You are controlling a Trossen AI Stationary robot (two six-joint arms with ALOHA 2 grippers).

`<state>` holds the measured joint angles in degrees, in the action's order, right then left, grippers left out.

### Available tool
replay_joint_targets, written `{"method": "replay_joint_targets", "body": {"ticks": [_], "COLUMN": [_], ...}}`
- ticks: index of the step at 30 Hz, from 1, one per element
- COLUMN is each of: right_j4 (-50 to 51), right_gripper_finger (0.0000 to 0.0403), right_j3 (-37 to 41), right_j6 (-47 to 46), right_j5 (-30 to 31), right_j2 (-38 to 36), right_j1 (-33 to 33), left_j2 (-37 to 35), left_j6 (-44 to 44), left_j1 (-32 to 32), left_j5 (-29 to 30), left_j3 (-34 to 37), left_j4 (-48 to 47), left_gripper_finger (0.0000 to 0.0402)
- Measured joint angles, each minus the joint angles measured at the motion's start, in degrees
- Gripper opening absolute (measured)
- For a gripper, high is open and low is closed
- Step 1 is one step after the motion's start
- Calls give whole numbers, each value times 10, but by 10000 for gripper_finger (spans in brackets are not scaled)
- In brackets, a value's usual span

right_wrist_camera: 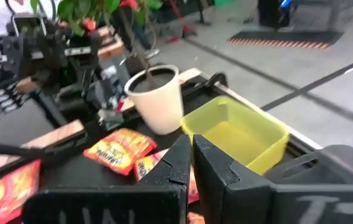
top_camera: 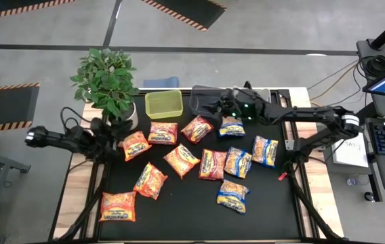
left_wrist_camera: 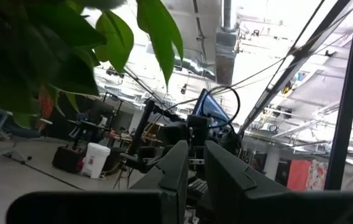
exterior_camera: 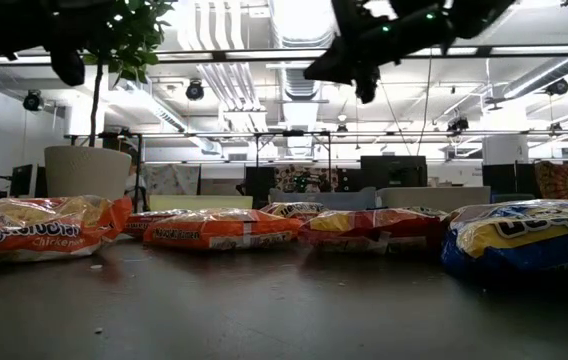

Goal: Sort Maruchan noodles
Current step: Put the top right red noodle pack into the black bin

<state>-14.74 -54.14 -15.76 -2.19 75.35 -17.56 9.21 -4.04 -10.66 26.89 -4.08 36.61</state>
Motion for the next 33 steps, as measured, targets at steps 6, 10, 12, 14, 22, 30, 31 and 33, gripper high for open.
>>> {"method": "replay_joint_targets", "body": {"ticks": [6, 10, 12, 14, 22, 30, 31, 33], "right_j4": [135, 230, 277, 321, 499, 645, 654, 656], "right_gripper_finger": [9, 9, 9, 9, 9, 9, 9, 9], "right_j3": [-104, -166, -188, -209, -240, -221, -216, -204], "right_j6": [-11, -30, -43, -54, -135, -192, -192, -192], "right_j5": [-62, -102, -104, -104, -105, -98, -98, -91], "right_j2": [62, 102, 117, 131, 157, 152, 152, 152], "right_j1": [4, 15, 22, 28, 45, 46, 46, 46], "left_j2": [32, 45, 53, 62, 123, 218, 231, 260], "left_j6": [21, 49, 71, 93, 144, 153, 152, 152], "left_j1": [0, 0, 0, 0, 0, 0, 0, 0], "left_j5": [0, 1, 2, 2, 0, -10, -10, -10], "left_j3": [0, 0, -10, -25, -129, -254, -266, -283], "left_j4": [20, 19, 14, 6, -153, -379, -398, -426], "left_gripper_finger": [37, 37, 37, 37, 37, 37, 37, 37]}}
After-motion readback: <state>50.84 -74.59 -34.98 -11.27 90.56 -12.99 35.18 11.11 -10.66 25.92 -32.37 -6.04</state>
